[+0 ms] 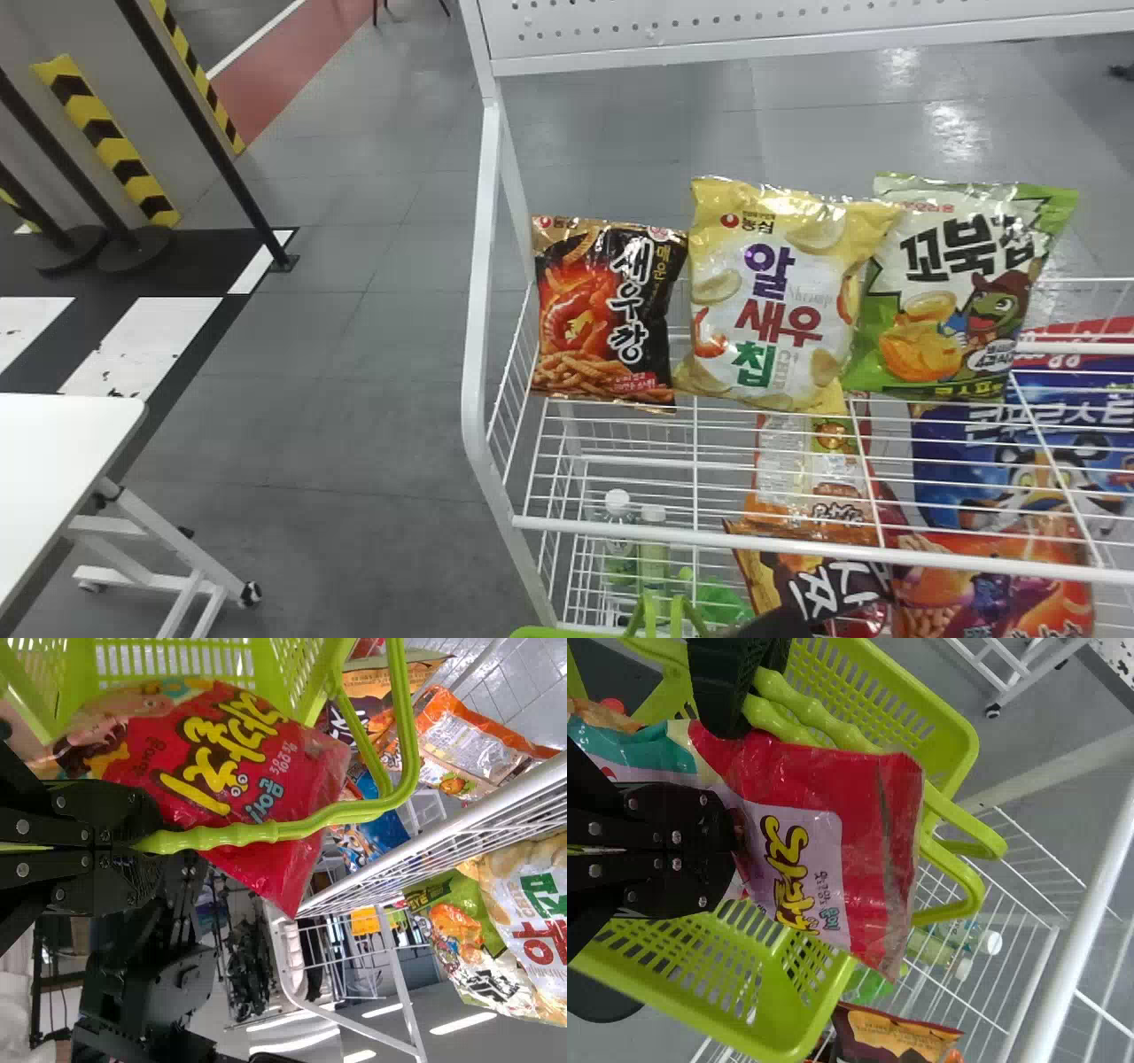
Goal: Hold basket handle with left hand then pick Jagalchi snack with right hand and place into basket
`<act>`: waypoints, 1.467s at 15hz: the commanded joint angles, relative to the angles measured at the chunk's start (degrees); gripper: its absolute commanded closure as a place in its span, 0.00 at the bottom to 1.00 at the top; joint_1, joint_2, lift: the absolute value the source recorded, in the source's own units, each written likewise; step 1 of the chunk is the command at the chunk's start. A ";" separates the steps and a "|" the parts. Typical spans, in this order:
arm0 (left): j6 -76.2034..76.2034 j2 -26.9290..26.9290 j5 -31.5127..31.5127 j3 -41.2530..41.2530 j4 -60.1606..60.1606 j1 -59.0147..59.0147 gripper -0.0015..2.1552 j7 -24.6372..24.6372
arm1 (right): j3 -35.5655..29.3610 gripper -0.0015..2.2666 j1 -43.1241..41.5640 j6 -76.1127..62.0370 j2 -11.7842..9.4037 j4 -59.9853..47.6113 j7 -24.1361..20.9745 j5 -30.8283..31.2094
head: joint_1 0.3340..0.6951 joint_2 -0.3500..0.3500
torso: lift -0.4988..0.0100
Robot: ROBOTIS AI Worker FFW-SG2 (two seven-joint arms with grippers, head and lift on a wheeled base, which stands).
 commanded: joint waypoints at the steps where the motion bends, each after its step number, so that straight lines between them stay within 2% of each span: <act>1: 0.00 0.00 0.00 0.00 -0.17 0.00 0.84 0.01 | 1.25 0.86 -1.16 -0.48 0.57 3.13 0.00 0.09 | 1.00 0.85 | 0.96; 5: 0.00 0.00 0.09 0.09 -0.17 0.00 0.84 0.01 | 1.60 0.86 -2.83 -2.42 1.71 9.10 0.00 0.79 | 1.00 0.88 | 0.96; 9: 0.00 0.00 0.09 0.18 -0.17 0.00 0.84 -0.08 | 1.69 0.86 -4.15 -1.89 2.76 14.55 -0.17 0.88 | 1.00 0.86 | 0.96; 13: 0.00 0.00 0.09 0.18 -0.26 0.00 0.84 -0.26 | 2.92 0.86 -5.03 -1.01 2.85 17.19 0.53 0.35 | 1.00 0.84 | 0.96; 16: 0.00 0.00 0.09 0.18 -0.26 0.27 0.84 -0.43 | 4.41 0.85 -5.21 -0.66 3.03 17.89 1.67 1.05 | 1.00 0.87 | 0.96; 17: 0.00 -0.09 0.09 0.18 -0.44 0.44 0.84 -0.52 | 4.59 0.81 -5.73 -0.48 3.47 18.95 1.67 1.32 | 1.00 0.88 | 0.96; 18: 0.00 -0.09 0.09 0.18 -0.52 0.53 0.84 -0.61 | 4.94 0.65 -5.82 -1.89 3.55 19.47 1.49 1.85 | 1.00 0.89 | 0.96; 19: 0.00 -0.09 0.09 0.27 -0.52 0.62 0.84 -0.61 | 5.38 0.23 -4.85 -4.35 3.47 18.95 0.88 3.69 | 1.00 0.89 | 0.96; 20: 0.00 -0.09 0.18 0.35 -0.52 0.71 0.84 -0.79 | 5.20 0.00 -3.71 -5.76 3.11 17.63 0.00 5.36 | 1.00 0.90 | 0.96; 22: -0.18 0.00 0.27 0.53 -0.52 0.88 0.84 -1.05 | 4.06 0.00 -2.39 -10.33 1.18 15.69 -2.28 5.54 | 1.00 0.89 | 0.96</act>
